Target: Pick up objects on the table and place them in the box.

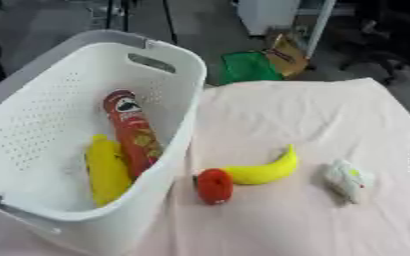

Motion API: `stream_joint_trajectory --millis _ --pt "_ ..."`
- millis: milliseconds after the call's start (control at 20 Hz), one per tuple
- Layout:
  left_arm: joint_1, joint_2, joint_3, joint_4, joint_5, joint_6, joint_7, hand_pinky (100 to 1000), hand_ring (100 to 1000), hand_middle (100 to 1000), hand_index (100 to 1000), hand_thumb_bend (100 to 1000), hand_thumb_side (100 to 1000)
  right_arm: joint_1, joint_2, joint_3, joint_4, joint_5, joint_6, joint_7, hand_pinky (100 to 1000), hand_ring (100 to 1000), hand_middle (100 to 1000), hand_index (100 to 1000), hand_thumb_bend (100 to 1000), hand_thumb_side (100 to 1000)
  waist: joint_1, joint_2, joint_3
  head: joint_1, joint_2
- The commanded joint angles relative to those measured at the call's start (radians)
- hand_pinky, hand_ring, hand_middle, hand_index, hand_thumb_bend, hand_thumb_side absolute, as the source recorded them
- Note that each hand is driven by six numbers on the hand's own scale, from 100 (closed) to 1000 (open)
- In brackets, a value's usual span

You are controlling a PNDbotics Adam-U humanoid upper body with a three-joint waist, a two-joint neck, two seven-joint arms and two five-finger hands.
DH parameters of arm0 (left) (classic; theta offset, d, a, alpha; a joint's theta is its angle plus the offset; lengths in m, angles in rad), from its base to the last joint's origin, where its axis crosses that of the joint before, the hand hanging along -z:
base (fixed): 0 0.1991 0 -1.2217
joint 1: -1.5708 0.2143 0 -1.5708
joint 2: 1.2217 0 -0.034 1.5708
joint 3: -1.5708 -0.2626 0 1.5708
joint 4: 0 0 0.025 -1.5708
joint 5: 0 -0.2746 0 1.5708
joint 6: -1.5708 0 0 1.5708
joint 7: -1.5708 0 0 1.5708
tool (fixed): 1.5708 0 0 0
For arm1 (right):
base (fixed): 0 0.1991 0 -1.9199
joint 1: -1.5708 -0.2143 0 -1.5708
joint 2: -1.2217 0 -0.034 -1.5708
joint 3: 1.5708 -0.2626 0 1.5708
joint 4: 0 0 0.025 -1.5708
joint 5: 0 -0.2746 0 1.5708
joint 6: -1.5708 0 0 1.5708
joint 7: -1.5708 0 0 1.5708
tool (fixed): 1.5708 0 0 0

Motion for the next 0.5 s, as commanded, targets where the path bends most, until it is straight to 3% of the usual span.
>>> stream_joint_trajectory --millis 50,200,250,300,500 --pt "-0.006 0.027 -0.002 -0.012 0.001 0.002 -0.002 592 462 608 666 100 965 0.049 -0.13 0.007 -0.013 0.031 0.043 0.03 821 832 784 863 100 811 -0.004 -0.024 -0.006 0.018 -0.004" --pt "-0.002 0.031 -0.003 -0.012 0.0 0.002 -0.003 591 462 607 666 100 965 0.138 -0.27 0.032 -0.013 0.092 0.105 0.131 861 884 828 938 100 895 -0.015 -0.029 -0.009 0.026 0.001" --pt "-0.001 0.032 -0.004 -0.012 -0.001 0.002 -0.004 591 462 607 666 100 965 0.16 -0.301 0.038 -0.013 0.103 0.119 0.164 861 884 828 938 100 895 -0.016 -0.03 -0.01 0.025 0.003" --pt "-0.001 0.033 -0.004 -0.012 -0.001 0.002 -0.005 591 462 607 666 100 966 0.191 -0.337 0.046 -0.013 0.113 0.13 0.205 887 917 827 971 100 949 -0.019 -0.031 -0.011 0.022 0.004" --pt "0.002 0.035 -0.005 -0.012 -0.002 0.001 -0.006 591 463 607 667 100 969 0.268 -0.444 0.063 -0.013 0.109 0.148 0.36 909 944 842 1000 100 974 -0.024 -0.033 -0.013 0.018 0.008"
